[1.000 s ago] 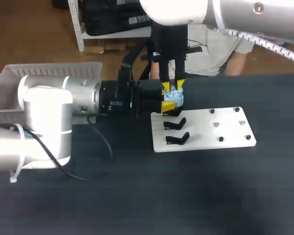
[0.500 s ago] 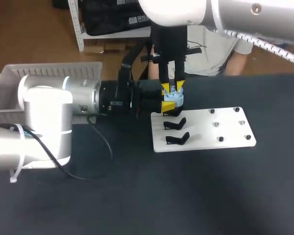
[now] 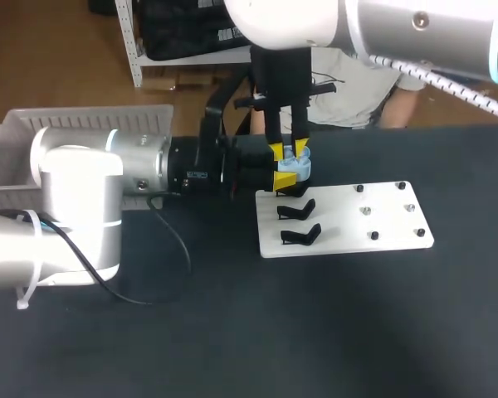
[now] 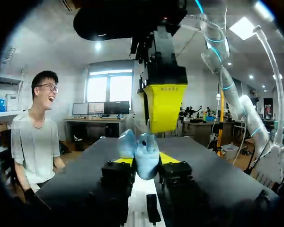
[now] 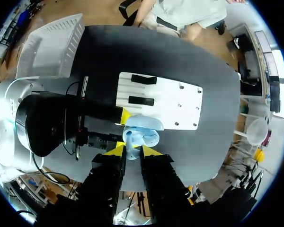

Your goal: Pick up each earbud case from the left stands, insert the matching earbuds, close the lid, and place the case in the box.

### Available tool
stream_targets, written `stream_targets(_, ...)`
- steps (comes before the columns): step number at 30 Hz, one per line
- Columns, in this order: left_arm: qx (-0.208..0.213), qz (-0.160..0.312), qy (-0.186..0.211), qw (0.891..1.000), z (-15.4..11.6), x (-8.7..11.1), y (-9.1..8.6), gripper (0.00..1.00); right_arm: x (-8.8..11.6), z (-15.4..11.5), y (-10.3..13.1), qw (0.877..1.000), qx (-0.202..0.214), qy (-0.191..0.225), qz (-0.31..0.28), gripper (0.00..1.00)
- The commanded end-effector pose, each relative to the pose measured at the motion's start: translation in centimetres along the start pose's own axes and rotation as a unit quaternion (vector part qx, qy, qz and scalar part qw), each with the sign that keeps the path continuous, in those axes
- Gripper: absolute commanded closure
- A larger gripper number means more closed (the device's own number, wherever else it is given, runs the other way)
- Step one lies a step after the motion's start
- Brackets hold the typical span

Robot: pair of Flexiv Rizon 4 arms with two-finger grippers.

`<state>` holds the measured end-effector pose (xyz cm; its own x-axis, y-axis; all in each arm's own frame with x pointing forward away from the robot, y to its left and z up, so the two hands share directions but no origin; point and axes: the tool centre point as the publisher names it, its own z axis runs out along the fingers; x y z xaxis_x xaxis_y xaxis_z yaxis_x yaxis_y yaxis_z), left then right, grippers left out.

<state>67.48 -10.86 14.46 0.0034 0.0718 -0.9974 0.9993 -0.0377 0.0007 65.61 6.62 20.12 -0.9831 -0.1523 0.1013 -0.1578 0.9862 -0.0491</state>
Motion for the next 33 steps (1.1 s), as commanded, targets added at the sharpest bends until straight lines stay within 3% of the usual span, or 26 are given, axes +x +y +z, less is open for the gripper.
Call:
stream_targets(1,-0.004,0.002,-0.001,1.0,0.02,0.07,-0.19,1.0,-0.31,-0.07,0.17,1.0,0.002,0.001,0.005,1.0)
stream_targets(33,-0.004,0.002,-0.001,1.0,0.02,0.07,-0.19,1.0,-0.43,0.31,-0.16,1.0,0.011,0.004,0.01,1.0)
